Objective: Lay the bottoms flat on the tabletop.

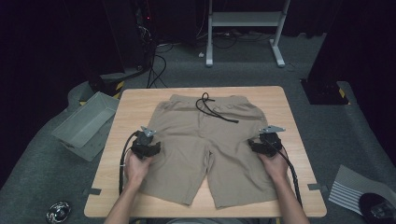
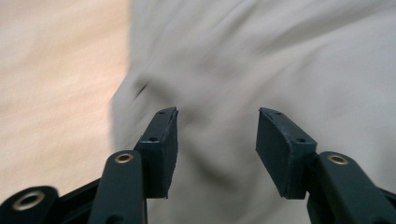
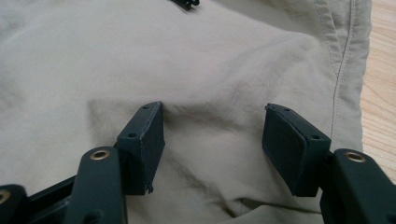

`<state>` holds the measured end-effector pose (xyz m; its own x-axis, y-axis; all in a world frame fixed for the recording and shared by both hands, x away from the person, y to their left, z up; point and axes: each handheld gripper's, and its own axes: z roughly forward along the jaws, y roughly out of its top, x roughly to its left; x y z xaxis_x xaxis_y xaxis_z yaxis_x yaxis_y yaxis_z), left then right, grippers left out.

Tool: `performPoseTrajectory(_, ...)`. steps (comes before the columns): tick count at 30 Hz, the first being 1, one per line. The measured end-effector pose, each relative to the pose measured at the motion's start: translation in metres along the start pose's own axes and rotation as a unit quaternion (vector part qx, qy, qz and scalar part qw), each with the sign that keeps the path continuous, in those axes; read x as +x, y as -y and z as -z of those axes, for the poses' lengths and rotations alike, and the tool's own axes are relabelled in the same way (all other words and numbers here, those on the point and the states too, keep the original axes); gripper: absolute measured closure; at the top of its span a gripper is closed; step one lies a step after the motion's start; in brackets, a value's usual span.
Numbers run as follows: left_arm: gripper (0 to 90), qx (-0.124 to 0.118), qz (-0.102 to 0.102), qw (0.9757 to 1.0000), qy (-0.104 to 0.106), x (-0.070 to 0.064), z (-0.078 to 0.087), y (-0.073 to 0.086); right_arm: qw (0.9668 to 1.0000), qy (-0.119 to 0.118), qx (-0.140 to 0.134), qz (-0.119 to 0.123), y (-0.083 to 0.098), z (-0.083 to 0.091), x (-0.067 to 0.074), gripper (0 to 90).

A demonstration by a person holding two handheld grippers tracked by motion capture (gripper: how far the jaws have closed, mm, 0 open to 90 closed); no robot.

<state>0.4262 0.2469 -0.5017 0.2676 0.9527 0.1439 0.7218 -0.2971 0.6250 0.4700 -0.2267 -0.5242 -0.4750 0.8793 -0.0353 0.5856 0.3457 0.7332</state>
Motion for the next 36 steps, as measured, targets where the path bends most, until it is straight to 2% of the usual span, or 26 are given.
performPoseTrajectory(1, 48.2, 0.011, 0.005, 0.9999, -0.001, 0.004, -0.003, 0.003, 1.0000, 0.000, 0.000, 0.000, 0.000, 0.000, 0.000, 38.6)
performPoseTrajectory(2, 49.7, 0.012, 0.009, 0.9999, 0.005, 0.006, -0.005, 0.007, 1.0000, 0.000, 0.000, 0.000, 0.000, 0.000, 0.000, 38.6)
performPoseTrajectory(4, 59.8, 0.006, 0.017, 0.9995, 0.027, 0.008, -0.002, 0.012, 1.0000, -0.001, 0.001, -0.002, 0.000, 0.000, 0.000, 38.5)
performPoseTrajectory(7, 83.1, 0.008, -0.027, 0.9990, 0.033, -0.002, 0.006, 0.020, 1.0000, -0.001, 0.000, 0.000, 0.000, 0.000, 0.000, 38.5)
performPoseTrajectory(8, 87.9, 0.013, -0.040, 0.9986, 0.031, -0.007, 0.009, 0.022, 1.0000, -0.001, 0.000, 0.000, 0.000, 0.000, 0.000, 38.5)
performPoseTrajectory(12, 89.7, 0.033, -0.067, 0.9958, 0.053, -0.017, 0.020, 0.027, 1.0000, -0.001, 0.000, 0.000, 0.001, 0.001, 0.000, 38.5)
performPoseTrajectory(14, 89.3, 0.039, -0.067, 0.9952, 0.060, -0.018, 0.022, 0.026, 1.0000, -0.003, 0.001, -0.003, 0.001, 0.001, 0.000, 38.5)
performPoseTrajectory(15, 85.9, 0.029, -0.062, 0.9957, 0.062, -0.019, 0.022, 0.025, 1.0000, -0.005, 0.001, -0.005, 0.001, 0.001, -0.001, 38.5)
performPoseTrajectory(16, 75.5, 0.012, -0.049, 0.9963, 0.070, -0.020, 0.022, 0.022, 1.0000, -0.007, 0.001, -0.005, 0.001, 0.001, -0.001, 38.6)
performPoseTrajectory(18, 59.0, -0.017, -0.037, 0.9959, 0.081, -0.024, 0.022, 0.017, 1.0000, -0.005, 0.004, -0.003, 0.002, 0.004, -0.002, 41.6)
performPoseTrajectory(19, 52.8, -0.036, -0.039, 0.9950, 0.084, -0.028, 0.021, 0.013, 1.0000, 0.000, 0.005, -0.002, 0.003, 0.007, -0.002, 42.4)
performPoseTrajectory(20, 48.1, -0.042, -0.043, 0.9947, 0.084, -0.031, 0.020, 0.010, 1.0000, -0.005, -0.004, -0.005, 0.005, 0.015, -0.002, 43.0)
performPoseTrajectory(23, 42.4, -0.050, -0.059, 0.9938, 0.080, -0.044, 0.012, 0.001, 0.9997, -0.017, -0.018, -0.009, 0.009, 0.038, -0.005, 45.9)
performPoseTrajectory(25, 40.9, -0.051, -0.063, 0.9934, 0.081, -0.049, 0.006, -0.001, 0.9996, -0.014, -0.023, -0.005, 0.014, 0.056, -0.008, 52.0)
performPoseTrajectory(27, 40.5, -0.050, -0.063, 0.9934, 0.082, -0.052, 0.001, -0.001, 0.9995, -0.013, -0.027, 0.005, 0.026, 0.072, -0.010, 62.1)
performPoseTrajectory(29, 40.1, -0.046, -0.055, 0.9939, 0.083, -0.054, -0.005, 0.001, 0.9998, 0.005, -0.007, 0.016, 0.039, 0.078, -0.013, 67.8)
performPoseTrajectory(30, 40.0, -0.045, -0.052, 0.9940, 0.085, -0.054, -0.008, 0.003, 0.9999, 0.010, 0.003, 0.010, 0.045, 0.080, -0.017, 69.0)
performPoseTrajectory(32, 39.3, -0.057, -0.034, 0.9934, 0.094, -0.051, -0.010, 0.006, 0.9996, 0.017, 0.017, -0.017, 0.056, 0.083, -0.028, 68.6)
performPoseTrajectory(34, 37.3, -0.059, -0.019, 0.9928, 0.102, -0.048, -0.013, 0.007, 0.9990, 0.017, 0.021, -0.036, 0.064, 0.085, -0.035, 62.7)
performPoseTrajectory(36, 33.9, -0.067, -0.015, 0.9924, 0.102, -0.046, -0.016, 0.007, 0.9986, 0.014, 0.027, -0.043, 0.070, 0.085, -0.037, 58.7)
